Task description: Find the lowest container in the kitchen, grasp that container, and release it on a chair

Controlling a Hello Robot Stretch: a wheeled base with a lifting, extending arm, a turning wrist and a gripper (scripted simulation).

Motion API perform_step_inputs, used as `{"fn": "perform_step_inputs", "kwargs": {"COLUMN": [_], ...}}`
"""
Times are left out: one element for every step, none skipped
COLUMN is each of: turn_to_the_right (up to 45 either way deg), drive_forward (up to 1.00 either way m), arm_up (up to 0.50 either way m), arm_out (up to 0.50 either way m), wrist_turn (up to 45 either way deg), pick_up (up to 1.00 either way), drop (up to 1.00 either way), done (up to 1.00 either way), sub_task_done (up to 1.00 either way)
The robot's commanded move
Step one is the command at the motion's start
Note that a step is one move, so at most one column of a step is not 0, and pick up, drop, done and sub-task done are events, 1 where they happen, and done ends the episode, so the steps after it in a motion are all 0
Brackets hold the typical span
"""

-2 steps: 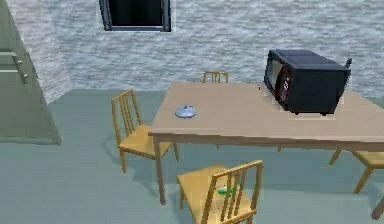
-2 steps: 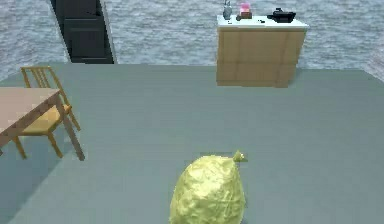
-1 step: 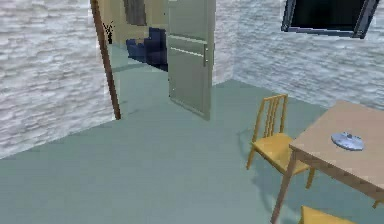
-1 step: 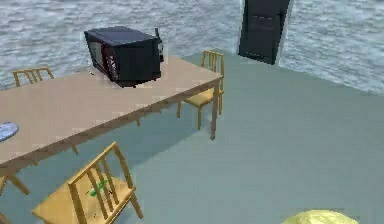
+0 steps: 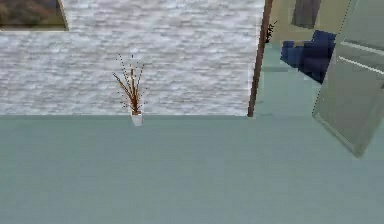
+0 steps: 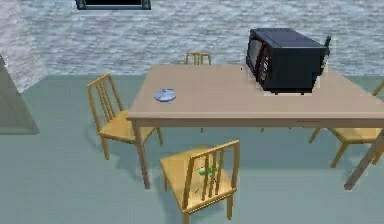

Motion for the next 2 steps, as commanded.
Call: {"fn": "perform_step_inputs", "kwargs": {"turn_to_the_right": [45.0, 18.0], "drive_forward": [0.0, 0.0], "arm_up": [0.0, 0.0], "arm_out": [0.0, 0.0], "wrist_turn": [0.0, 0.0], "pick_up": [0.0, 0.0], "drop": [0.0, 0.0], "done": [0.0, 0.0], "sub_task_done": [0.0, 0.0]}}
